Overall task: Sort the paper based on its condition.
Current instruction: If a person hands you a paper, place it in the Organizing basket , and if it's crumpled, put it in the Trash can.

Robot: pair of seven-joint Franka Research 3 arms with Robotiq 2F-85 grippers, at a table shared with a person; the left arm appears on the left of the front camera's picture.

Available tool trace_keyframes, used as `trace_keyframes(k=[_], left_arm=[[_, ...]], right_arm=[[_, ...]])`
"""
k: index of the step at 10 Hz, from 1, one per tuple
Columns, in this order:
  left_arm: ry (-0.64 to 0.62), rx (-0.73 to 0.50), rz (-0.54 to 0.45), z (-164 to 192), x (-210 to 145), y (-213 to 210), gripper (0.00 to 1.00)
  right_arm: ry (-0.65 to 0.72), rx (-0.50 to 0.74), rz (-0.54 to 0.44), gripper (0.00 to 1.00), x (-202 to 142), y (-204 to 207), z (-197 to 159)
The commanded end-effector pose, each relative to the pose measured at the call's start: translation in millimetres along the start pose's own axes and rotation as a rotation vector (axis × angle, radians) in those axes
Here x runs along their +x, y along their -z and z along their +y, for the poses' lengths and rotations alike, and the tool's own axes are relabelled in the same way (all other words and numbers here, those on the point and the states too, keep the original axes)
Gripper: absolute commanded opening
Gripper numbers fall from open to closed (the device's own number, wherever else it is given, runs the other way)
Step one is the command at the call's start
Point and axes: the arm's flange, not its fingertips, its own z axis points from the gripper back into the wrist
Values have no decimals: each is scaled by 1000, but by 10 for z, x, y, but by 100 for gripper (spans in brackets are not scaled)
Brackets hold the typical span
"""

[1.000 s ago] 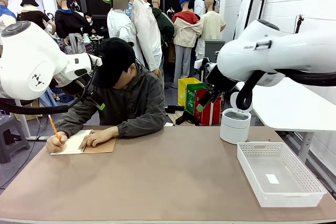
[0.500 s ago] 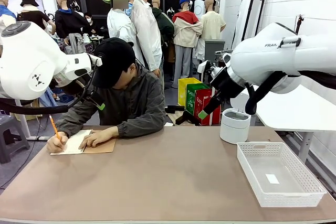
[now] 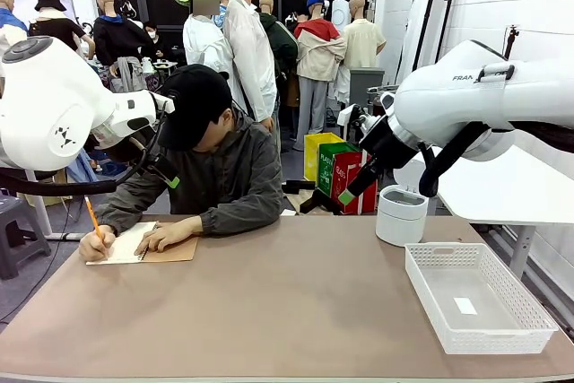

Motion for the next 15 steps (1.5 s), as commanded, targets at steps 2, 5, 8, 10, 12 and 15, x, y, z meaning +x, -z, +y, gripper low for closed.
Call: trace_keyframes(k=[2,5,8,10,12,15], left_arm=[[-3,-2,5,12,1,-10,100],[-3,-2,5,12,1,-10,100],[-3,-2,5,12,1,-10,100],[-3,-2,5,12,1,-10,100],[-3,-2,5,12,1,-10,100],[-3,-2,5,12,1,-10,100]], right_arm=[[-3,-2,1,100,4,-4,0],[-3,-2,1,100,4,-4,0],[-3,-2,1,100,4,-4,0],[-3,-2,1,100,4,-4,0],[-3,-2,1,100,4,-4,0],[-3,-2,1,100,4,-4,0]])
